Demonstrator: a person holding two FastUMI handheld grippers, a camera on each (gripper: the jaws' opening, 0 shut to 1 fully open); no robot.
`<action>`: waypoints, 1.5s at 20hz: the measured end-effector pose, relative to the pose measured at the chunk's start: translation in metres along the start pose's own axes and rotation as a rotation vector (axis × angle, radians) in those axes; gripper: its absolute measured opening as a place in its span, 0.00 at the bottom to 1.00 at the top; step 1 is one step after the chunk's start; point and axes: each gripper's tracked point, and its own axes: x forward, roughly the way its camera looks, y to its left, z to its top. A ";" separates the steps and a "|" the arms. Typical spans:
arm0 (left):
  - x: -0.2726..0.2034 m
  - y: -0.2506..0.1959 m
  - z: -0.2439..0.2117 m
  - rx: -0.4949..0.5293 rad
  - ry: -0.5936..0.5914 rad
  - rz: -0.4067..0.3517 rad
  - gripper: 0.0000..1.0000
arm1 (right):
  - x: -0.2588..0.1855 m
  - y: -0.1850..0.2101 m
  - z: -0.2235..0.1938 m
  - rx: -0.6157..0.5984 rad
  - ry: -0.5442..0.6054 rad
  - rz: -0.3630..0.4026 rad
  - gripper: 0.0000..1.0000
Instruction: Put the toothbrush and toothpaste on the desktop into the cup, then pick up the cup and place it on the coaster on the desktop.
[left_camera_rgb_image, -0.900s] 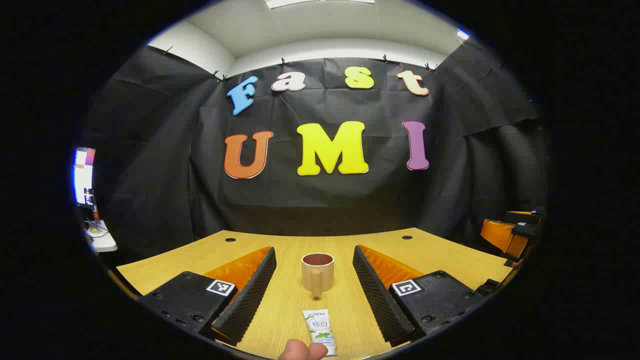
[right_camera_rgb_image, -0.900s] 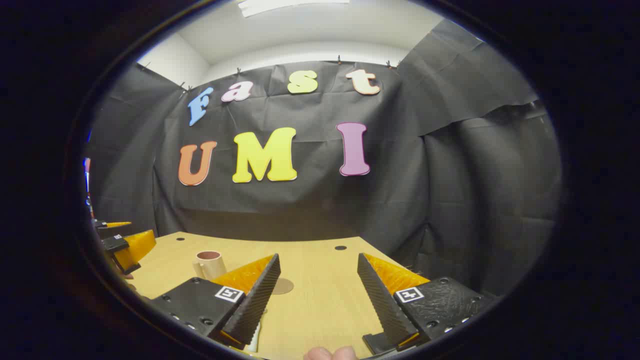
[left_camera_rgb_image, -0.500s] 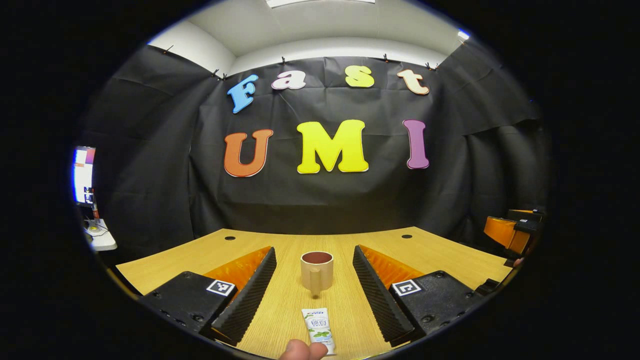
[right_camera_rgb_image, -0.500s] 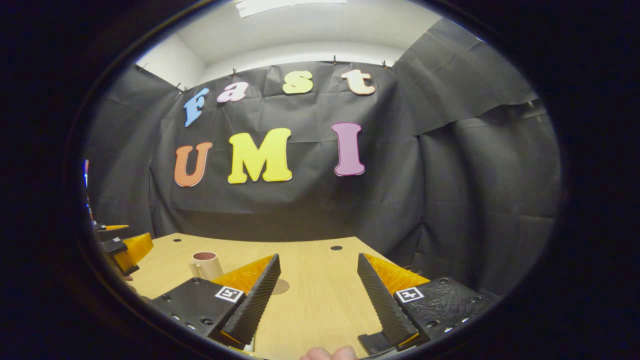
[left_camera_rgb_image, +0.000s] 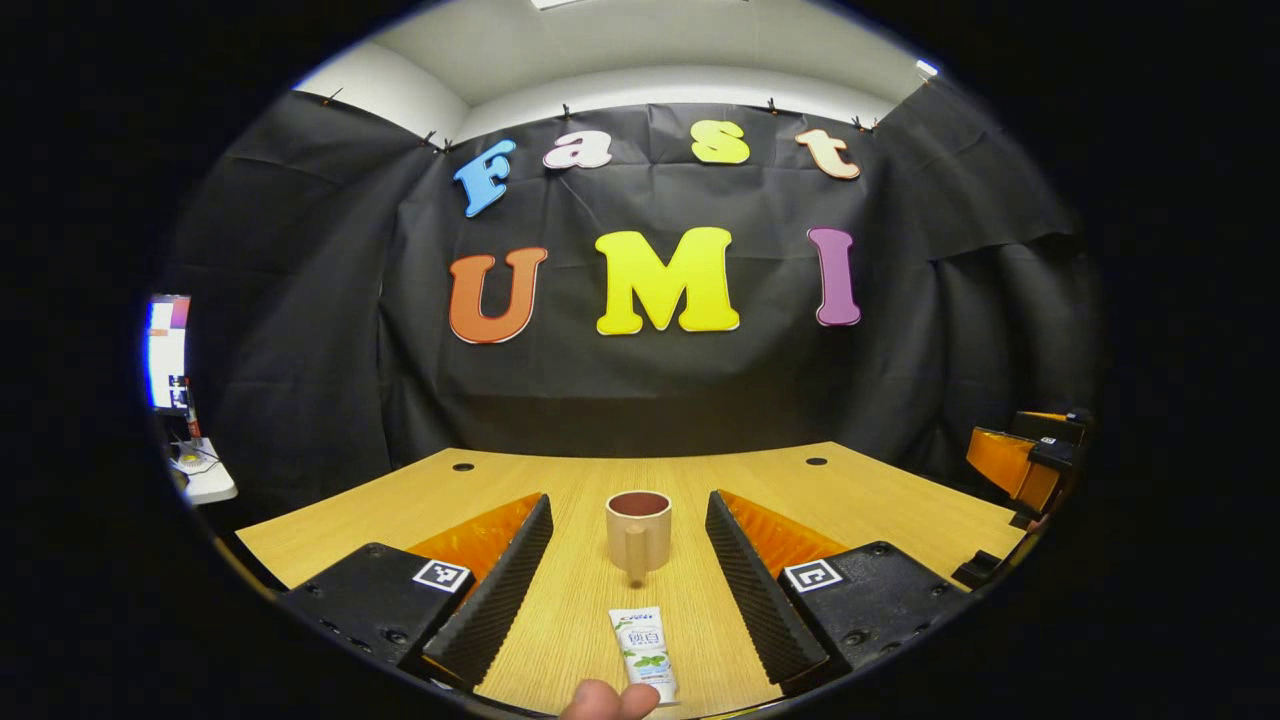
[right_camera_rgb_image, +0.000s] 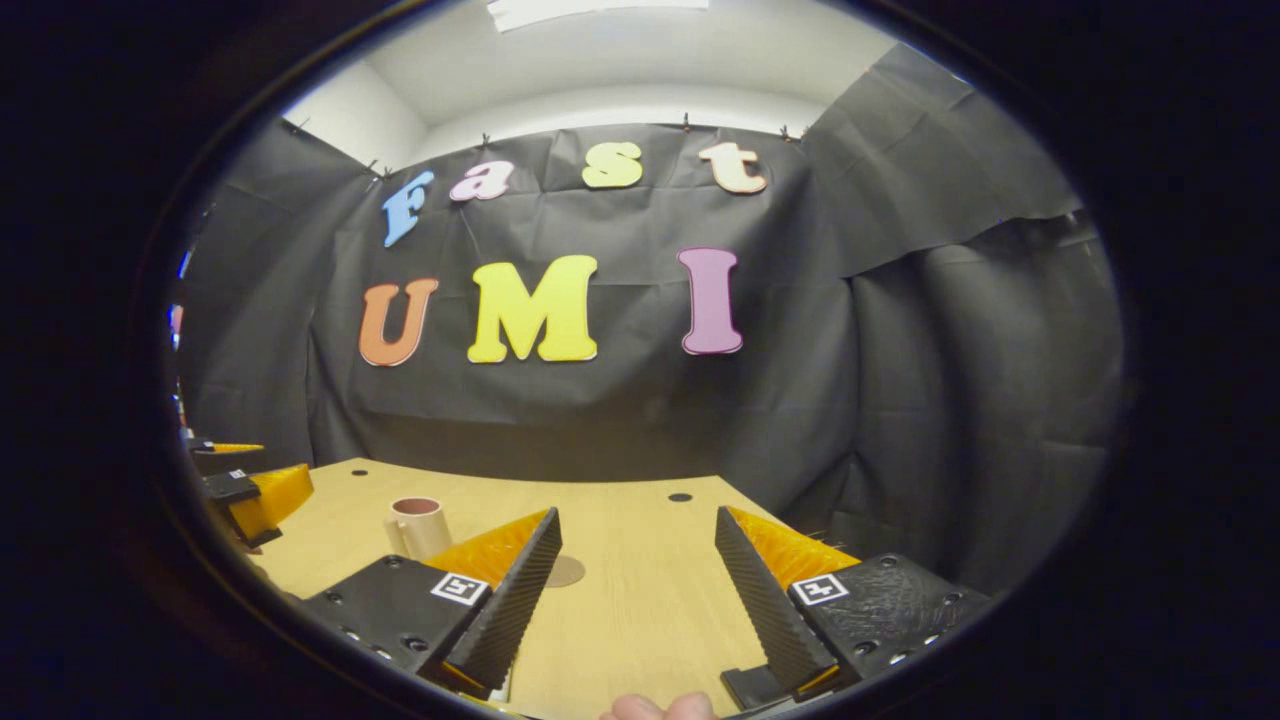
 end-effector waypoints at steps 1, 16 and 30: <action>0.000 0.001 -0.005 -0.004 0.020 0.000 0.98 | 0.000 0.003 -0.002 0.005 0.005 0.008 0.94; -0.008 -0.017 -0.146 -0.047 0.521 -0.031 0.99 | 0.002 0.006 -0.065 -0.004 0.155 0.049 0.94; -0.016 -0.007 -0.177 -0.058 0.692 0.024 0.70 | 0.005 0.012 -0.089 0.020 0.203 0.066 0.94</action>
